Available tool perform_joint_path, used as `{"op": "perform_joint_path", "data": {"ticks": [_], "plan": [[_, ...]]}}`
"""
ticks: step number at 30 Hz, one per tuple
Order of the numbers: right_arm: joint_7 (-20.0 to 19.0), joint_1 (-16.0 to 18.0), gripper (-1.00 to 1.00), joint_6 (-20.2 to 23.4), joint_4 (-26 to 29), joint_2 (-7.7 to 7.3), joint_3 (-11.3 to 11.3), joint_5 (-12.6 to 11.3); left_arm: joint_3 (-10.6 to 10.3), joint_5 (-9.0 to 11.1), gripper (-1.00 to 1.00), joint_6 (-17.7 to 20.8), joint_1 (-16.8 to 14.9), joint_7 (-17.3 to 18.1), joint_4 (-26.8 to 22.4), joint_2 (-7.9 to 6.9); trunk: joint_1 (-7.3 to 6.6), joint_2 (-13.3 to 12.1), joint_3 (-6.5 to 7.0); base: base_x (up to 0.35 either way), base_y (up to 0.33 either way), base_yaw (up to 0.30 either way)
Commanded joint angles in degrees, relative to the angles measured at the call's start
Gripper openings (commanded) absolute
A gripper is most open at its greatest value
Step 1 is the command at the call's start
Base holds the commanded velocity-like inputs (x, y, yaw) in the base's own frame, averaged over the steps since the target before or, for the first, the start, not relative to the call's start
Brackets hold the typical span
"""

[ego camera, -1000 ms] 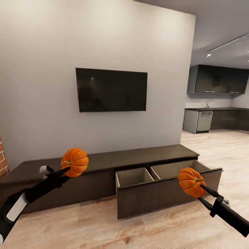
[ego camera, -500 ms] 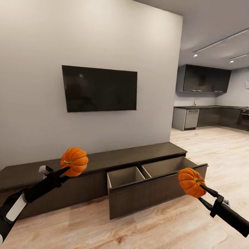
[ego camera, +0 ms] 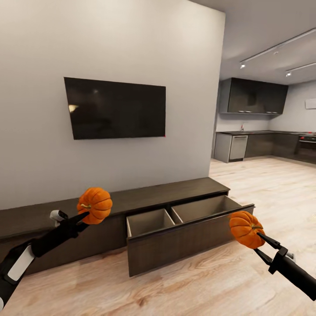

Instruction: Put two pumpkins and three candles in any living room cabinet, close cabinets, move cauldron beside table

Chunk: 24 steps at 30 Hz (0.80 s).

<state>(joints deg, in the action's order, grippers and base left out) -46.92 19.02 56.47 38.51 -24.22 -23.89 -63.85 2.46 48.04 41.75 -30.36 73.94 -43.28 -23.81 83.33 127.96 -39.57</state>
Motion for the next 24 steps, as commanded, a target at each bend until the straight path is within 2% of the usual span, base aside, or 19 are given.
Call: {"op": "perform_joint_path", "data": {"ticks": [1,14,24], "plan": [[-0.19,0.05,-1.0,0.31,-0.03,0.03,-0.3,0.04,0.01,0.27,-1.0,0.62,-0.05,0.08,-0.07,-0.01,-0.01,0.03,-0.16,0.076,-0.276,0.0],[0.29,0.05,-1.0,0.31,-0.01,0.14,-0.63,0.34,-0.01,0.05,-1.0,0.51,-0.05,-0.15,-0.14,0.07,-0.01,0.03,-1.35,0.084,-0.279,0.0],[0.41,0.05,-1.0,0.31,0.16,0.14,-0.54,0.64,-0.08,-0.12,-1.0,0.44,-0.05,-0.2,-0.15,0.08,-0.01,0.03,-1.43,0.118,-0.279,0.0]]}}
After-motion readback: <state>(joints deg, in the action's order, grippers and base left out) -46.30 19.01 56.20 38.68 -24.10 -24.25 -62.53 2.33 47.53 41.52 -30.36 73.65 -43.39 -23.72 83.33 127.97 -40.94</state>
